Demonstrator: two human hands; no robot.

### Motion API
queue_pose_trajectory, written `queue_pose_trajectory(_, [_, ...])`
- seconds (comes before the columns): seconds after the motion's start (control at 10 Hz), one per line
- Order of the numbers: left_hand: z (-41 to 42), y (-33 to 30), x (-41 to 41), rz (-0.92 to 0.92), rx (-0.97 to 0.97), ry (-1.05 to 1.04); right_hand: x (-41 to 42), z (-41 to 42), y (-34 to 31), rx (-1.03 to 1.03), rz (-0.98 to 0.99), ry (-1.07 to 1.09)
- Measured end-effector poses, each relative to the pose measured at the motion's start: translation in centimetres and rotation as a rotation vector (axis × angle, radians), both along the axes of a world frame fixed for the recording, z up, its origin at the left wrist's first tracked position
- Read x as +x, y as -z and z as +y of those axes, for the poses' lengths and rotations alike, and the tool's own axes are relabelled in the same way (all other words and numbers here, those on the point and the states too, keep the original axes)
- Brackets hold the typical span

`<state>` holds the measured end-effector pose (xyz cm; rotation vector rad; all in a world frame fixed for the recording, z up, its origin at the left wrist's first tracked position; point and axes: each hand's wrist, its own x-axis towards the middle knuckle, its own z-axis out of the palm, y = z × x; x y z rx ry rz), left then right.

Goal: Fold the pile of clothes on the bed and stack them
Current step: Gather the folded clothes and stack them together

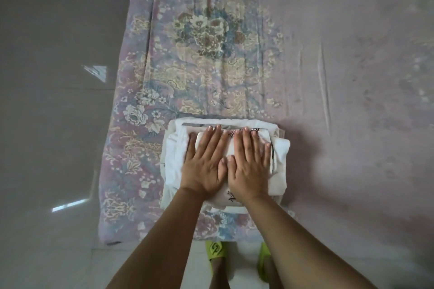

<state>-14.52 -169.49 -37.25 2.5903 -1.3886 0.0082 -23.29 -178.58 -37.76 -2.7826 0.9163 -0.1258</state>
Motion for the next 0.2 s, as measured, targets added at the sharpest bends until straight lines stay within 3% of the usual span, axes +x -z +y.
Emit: queue_pose_trajectory(0.2, [-0.4,-6.6,-0.8,0.061,0.17,-0.034,-1.0,-1.5,-6.2,-0.005,0.037,-0.016])
